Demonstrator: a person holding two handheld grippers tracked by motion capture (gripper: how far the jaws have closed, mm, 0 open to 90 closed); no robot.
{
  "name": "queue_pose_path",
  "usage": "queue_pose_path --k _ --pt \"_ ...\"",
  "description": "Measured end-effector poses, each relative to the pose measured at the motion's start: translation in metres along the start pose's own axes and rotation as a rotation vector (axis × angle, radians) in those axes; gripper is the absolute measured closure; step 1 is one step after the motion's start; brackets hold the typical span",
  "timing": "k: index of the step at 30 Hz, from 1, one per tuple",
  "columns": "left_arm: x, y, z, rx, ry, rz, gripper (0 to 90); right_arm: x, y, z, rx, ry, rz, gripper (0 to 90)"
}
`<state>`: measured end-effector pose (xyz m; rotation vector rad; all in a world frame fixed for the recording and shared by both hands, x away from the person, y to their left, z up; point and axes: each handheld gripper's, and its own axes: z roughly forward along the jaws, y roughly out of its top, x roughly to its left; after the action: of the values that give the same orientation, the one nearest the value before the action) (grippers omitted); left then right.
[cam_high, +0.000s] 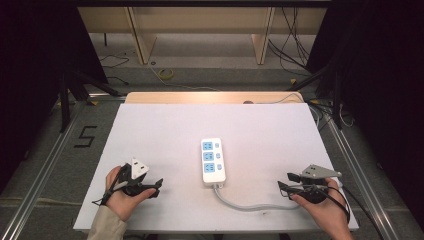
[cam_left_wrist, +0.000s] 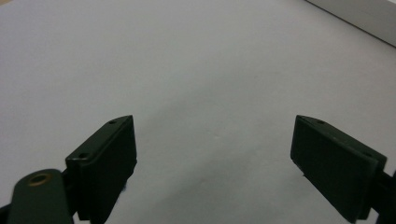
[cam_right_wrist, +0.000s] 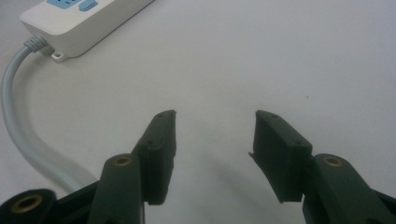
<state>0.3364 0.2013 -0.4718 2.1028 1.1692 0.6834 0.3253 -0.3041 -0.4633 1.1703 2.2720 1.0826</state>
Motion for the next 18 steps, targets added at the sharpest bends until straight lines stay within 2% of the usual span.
queue_pose_path --k 6,13,18 --pt "0.000 0.000 0.000 -0.006 0.004 -0.001 14.4 0.002 0.004 0.001 0.012 0.007 -0.020 53.9" --pt "0.001 0.000 0.000 -0.010 0.007 -0.007 14.4 0.005 0.007 0.004 0.029 0.015 -0.021 57.8" --pt "0.001 0.000 0.000 -0.009 0.010 -0.009 14.4 0.006 0.011 0.004 0.035 0.010 -0.036 67.8"
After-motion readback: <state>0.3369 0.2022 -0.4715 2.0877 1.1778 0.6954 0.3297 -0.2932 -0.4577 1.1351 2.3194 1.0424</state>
